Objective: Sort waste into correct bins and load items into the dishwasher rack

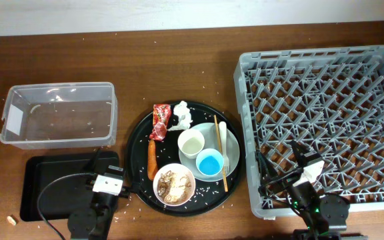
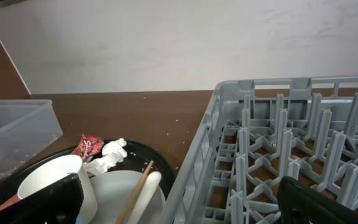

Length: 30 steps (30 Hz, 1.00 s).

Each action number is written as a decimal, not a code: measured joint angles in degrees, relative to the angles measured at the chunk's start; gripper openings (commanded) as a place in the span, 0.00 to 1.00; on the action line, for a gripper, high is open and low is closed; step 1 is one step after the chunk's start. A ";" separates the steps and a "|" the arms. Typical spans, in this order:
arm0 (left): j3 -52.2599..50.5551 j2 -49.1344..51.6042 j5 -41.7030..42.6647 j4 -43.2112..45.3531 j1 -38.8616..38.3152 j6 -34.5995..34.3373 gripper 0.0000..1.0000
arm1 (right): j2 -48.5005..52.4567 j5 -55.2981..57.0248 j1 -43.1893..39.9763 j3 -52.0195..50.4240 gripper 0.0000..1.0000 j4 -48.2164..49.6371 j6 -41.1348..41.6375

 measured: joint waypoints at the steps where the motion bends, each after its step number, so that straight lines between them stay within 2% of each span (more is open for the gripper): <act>1: 0.00 0.00 0.00 0.00 0.00 0.00 0.99 | 0.00 0.00 0.00 0.00 0.99 0.00 0.02; 17: 0.00 0.00 0.94 0.02 0.00 -0.09 0.99 | 0.00 -0.07 0.00 0.00 0.99 0.00 0.02; 19: 0.00 0.02 4.87 0.33 0.00 -2.10 0.99 | 0.00 -1.07 0.00 0.00 0.99 0.24 0.59; 21: 0.00 0.02 13.77 1.07 0.00 -5.14 0.99 | 0.00 -4.52 0.00 -0.02 0.99 1.57 3.72; 24: 0.00 0.02 22.82 1.46 0.00 -6.64 0.99 | 0.00 -10.03 0.00 -0.02 0.99 1.42 7.50; 30: 0.00 0.02 29.81 2.73 0.00 -8.70 0.99 | 0.00 -18.01 0.00 -0.02 0.99 1.46 9.42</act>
